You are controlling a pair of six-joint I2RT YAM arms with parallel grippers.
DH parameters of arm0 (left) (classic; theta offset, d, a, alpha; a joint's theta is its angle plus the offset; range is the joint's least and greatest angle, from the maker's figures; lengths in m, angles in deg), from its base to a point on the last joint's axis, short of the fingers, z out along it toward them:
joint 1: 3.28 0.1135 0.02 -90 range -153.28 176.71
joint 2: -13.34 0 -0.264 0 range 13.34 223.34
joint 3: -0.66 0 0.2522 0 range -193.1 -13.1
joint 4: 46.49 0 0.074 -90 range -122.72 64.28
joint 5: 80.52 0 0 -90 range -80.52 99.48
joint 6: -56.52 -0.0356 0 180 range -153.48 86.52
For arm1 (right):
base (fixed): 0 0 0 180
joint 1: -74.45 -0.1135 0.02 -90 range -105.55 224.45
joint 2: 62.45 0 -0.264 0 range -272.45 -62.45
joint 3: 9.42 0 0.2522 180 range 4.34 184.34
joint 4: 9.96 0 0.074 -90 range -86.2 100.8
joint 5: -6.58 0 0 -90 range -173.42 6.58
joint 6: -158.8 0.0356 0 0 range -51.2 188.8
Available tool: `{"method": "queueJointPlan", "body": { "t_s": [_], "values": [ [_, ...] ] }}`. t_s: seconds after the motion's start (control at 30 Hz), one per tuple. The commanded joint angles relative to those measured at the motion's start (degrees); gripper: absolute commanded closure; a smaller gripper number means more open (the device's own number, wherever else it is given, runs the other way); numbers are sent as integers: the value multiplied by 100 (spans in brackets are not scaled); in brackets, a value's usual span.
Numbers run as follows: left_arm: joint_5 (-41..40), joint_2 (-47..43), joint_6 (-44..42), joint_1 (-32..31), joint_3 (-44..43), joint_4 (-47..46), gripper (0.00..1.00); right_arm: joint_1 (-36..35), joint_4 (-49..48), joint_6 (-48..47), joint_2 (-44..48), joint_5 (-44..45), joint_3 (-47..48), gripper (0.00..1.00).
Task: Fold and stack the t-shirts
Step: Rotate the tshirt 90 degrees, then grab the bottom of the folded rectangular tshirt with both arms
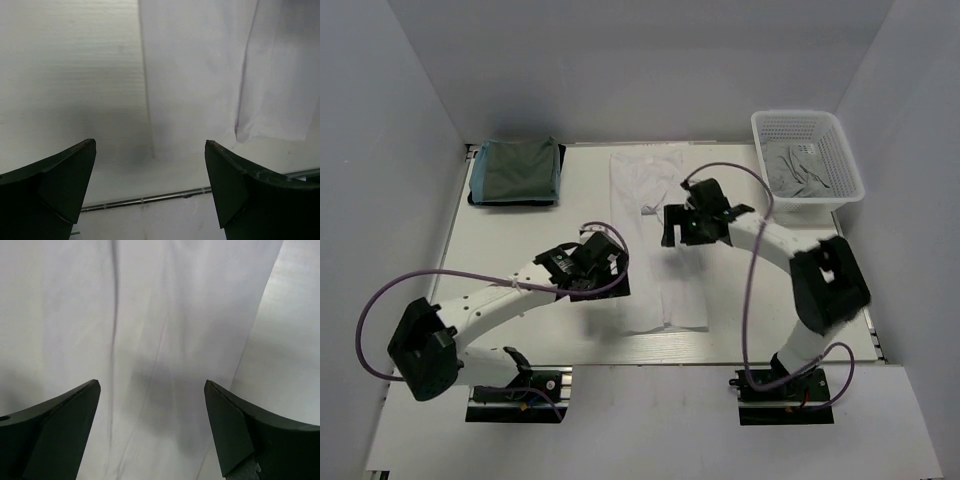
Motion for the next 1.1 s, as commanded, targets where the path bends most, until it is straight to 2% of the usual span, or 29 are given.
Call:
{"method": "queueJointPlan", "body": {
  "t_s": [0.0,0.13,0.3,0.43,0.57,0.83,0.93,1.0,1.07],
  "values": [
    [1325,413,-649,-55,165,-757,0,-22,-504,522,1285,-457,-993,10],
    [1663,1073,-649,-169,165,-705,0,-13,-251,839,2251,-510,-2117,10],
    [2005,873,-650,-231,533,-879,0,-4,-83,1094,3383,-861,-3452,10],
    [2226,671,-526,-231,1086,-1302,0,5,-223,1156,3940,-1309,-4034,10],
    [2349,836,-474,-231,1254,-1513,0,-21,-303,1296,4292,-1521,-4448,10],
    [2297,977,-421,-231,1482,-1759,19,-4,-233,1419,4240,-1557,-4765,10],
    [2235,977,-421,-231,1536,-1821,31,5,-250,1490,4179,-1407,-4801,10],
    [2174,1100,-421,-231,1483,-1821,42,5,-216,1507,4117,-1433,-4783,12],
    [2112,1100,-351,-231,1431,-1821,47,-4,-171,1533,4169,-1425,-4809,15]
  ]
}}
